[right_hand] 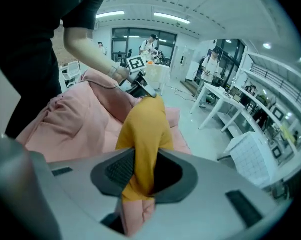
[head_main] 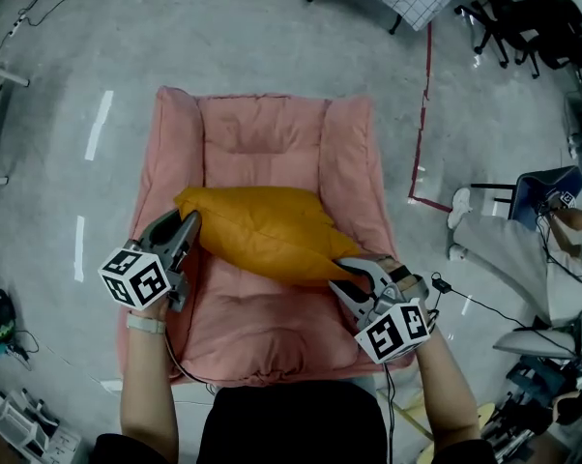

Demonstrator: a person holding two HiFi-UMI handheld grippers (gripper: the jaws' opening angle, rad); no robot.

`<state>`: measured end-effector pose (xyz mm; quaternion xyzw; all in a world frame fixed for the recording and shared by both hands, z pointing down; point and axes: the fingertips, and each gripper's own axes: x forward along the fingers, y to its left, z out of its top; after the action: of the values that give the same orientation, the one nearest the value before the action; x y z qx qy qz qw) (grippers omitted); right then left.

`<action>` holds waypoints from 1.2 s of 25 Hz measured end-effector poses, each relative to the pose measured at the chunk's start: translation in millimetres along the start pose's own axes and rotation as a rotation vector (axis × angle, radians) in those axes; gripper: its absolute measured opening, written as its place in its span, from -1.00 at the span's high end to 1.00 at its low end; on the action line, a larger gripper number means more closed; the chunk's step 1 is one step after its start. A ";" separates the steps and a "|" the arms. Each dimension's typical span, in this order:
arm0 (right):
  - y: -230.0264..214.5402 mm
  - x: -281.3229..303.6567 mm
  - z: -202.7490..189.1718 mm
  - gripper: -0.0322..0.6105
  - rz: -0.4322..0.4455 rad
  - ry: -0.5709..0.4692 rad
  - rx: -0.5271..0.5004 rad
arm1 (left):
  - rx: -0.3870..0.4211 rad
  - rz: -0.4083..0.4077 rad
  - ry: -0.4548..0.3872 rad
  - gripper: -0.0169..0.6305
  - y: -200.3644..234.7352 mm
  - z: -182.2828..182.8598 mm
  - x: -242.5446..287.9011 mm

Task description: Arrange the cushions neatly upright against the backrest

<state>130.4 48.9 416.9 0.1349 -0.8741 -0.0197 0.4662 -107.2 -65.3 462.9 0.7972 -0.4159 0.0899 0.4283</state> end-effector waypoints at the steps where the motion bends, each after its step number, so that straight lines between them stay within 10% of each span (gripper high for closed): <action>1: -1.1 1.3 -5.1 0.55 -0.008 0.021 -0.027 | 0.017 0.009 0.008 0.63 -4.2 -4.1 -8.1; 13: 31.2 57.3 -59.7 0.53 0.132 0.203 -0.299 | 0.211 0.180 0.324 0.69 1.8 -109.1 -52.3; 17: 38.2 75.4 -79.9 0.50 0.139 0.265 -0.269 | 0.306 0.239 0.411 0.70 10.2 -130.8 -39.0; 30: 41.0 102.8 -94.0 0.47 0.114 0.243 -0.069 | 0.186 0.272 0.388 0.72 27.6 -142.7 -23.9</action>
<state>144.2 70.9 559.7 0.0702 -0.8164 -0.0069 0.5732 -112.4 48.9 555.8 0.7377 -0.4193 0.3361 0.4088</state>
